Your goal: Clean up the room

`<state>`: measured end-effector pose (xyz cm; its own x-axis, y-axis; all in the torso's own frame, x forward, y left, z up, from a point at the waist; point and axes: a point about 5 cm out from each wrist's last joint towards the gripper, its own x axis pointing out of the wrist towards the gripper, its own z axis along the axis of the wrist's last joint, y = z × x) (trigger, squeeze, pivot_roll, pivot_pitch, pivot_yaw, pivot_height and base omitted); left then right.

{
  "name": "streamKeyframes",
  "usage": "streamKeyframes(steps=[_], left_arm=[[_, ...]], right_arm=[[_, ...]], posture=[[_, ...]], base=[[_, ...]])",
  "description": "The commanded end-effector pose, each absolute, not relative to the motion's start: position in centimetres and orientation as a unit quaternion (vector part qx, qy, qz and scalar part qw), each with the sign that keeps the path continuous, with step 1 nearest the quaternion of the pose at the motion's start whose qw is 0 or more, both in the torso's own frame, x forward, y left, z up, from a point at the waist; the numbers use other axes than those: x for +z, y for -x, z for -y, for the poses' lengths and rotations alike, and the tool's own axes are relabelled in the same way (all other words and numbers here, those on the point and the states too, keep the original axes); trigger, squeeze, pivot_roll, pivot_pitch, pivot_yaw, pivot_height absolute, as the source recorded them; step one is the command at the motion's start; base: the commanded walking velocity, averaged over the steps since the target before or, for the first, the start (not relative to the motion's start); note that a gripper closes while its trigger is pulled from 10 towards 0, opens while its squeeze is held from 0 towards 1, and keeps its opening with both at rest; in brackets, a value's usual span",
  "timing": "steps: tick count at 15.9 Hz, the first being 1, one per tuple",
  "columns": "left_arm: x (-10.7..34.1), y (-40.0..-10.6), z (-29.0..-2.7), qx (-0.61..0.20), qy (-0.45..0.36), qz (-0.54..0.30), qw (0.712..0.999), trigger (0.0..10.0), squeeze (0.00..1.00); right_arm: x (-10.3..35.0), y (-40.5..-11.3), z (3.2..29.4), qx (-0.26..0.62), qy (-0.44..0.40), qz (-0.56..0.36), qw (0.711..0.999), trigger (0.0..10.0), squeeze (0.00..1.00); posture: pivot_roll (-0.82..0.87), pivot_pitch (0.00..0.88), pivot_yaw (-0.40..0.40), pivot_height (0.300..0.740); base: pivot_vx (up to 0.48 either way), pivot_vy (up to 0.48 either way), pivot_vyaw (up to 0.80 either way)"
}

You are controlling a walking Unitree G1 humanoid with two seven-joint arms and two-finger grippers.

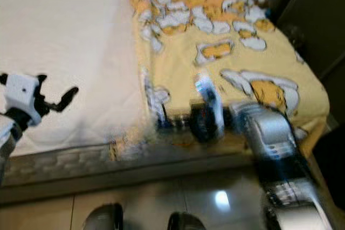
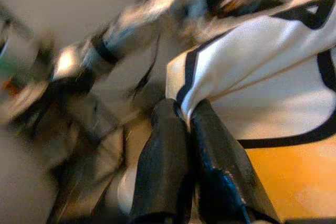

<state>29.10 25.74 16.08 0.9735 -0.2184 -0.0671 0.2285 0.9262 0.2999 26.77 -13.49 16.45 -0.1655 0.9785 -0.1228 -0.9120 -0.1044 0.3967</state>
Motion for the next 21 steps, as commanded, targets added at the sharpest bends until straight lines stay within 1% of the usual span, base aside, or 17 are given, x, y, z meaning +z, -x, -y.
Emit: streamKeyframes(steps=[1,2,3,5,6,7,8,9,10,11,12,14,18,20,21], left_arm=[[15.8,-29.3,-25.3,-0.127,-0.16,-0.017,0.979,10.0,0.0],[15.5,-29.5,-25.0,-0.133,-0.16,-0.018,0.978,10.0,0.0],[15.3,-29.5,-24.7,-0.139,-0.161,-0.019,0.977,10.0,0.0],[15.2,-29.6,-24.6,-0.142,-0.166,-0.021,0.976,10.0,0.0],[15.2,-29.6,-24.6,-0.142,-0.168,-0.021,0.975,10.0,0.0],[15.2,-29.7,-24.8,-0.141,-0.172,-0.019,0.975,10.0,0.0],[15.3,-29.9,-24.9,-0.139,-0.175,-0.018,0.975,10.0,0.0],[15.4,-29.9,-25.0,-0.138,-0.177,-0.016,0.974,10.0,0.0],[15.5,-30.0,-25.1,-0.138,-0.178,-0.014,0.974,10.0,0.0],[15.5,-30.0,-25.2,-0.138,-0.181,-0.014,0.974,10.0,0.0],[15.5,-30.0,-25.2,-0.139,-0.182,-0.014,0.973,10.0,0.0],[15.4,-29.9,-25.2,-0.144,-0.184,-0.015,0.972,10.0,0.0],[15.2,-29.9,-25.0,-0.149,-0.183,-0.014,0.972,10.0,0.0],[15.1,-30.0,-25.0,-0.148,-0.184,-0.015,0.972,10.0,0.0],[14.7,-30.0,-24.7,-0.15,-0.178,-0.02,0.972,10.0,0.0]], right_arm=[[15.9,-25.1,12.1,0.787,-0.051,-0.204,0.579,0.0,0.0],[14.3,-25.0,12.4,0.765,-0.011,-0.231,0.602,0.0,0.0],[13.0,-25.1,12.5,0.744,0.012,-0.246,0.621,0.0,0.0],[11.7,-25.8,12.4,0.709,0.031,-0.252,0.658,0.0,0.0],[11.4,-26.1,12.3,0.699,0.044,-0.245,0.671,0.0,0.0],[10.8,-27.0,12.0,0.66,0.059,-0.224,0.714,10.0,0.0],[10.1,-28.3,11.5,0.604,0.053,-0.202,0.769,10.0,0.0],[9.9,-28.6,11.3,0.588,0.045,-0.196,0.784,10.0,0.0],[9.8,-28.7,11.1,0.583,0.025,-0.193,0.789,10.0,0.17],[9.8,-28.6,10.9,0.587,0.009,-0.192,0.787,10.0,1.0],[9.9,-28.5,10.8,0.593,0.002,-0.191,0.782,10.0,1.0],[9.9,-27.6,10.9,0.619,-0.018,-0.199,0.76,10.0,1.0],[9.1,-25.8,11.3,0.662,-0.014,-0.239,0.71,10.0,1.0],[8.6,-26.3,11.4,0.643,0.008,-0.237,0.728,10.0,1.0],[8.3,-27.1,11.5,0.606,0.032,-0.225,0.762,10.0,1.0]], posture=[[0.04,0.031,-0.034,0.74],[0.04,0.031,-0.032,0.74],[0.04,0.033,-0.031,0.74],[0.04,0.035,-0.031,0.74],[0.04,0.037,-0.032,0.74],[0.04,0.037,-0.031,0.74],[0.05,0.038,-0.032,0.74],[0.05,0.038,-0.031,0.74],[0.05,0.039,-0.031,0.74],[0.05,0.036,-0.03,0.74],[0.05,0.035,-0.03,0.74],[0.05,0.031,-0.03,0.74],[0.04,0.012,-0.034,0.74],[0.04,0.0,-0.037,0.74],[0.04,0.0,-0.04,0.74]], base=[[0.0,0.0,0.0],[0.0,0.0,0.0],[0.0,0.0,0.0],[0.0,0.0,0.0],[0.0,0.0,0.0],[0.0,0.0,0.0],[0.0,0.0,0.0],[0.0,0.0,0.0],[0.0,0.0,0.0],[0.0,0.0,0.0],[0.0,0.0,0.0],[0.0,0.0,0.0],[0.0,0.0,0.0],[0.0,0.0,0.0],[0.0,0.0,0.0]])
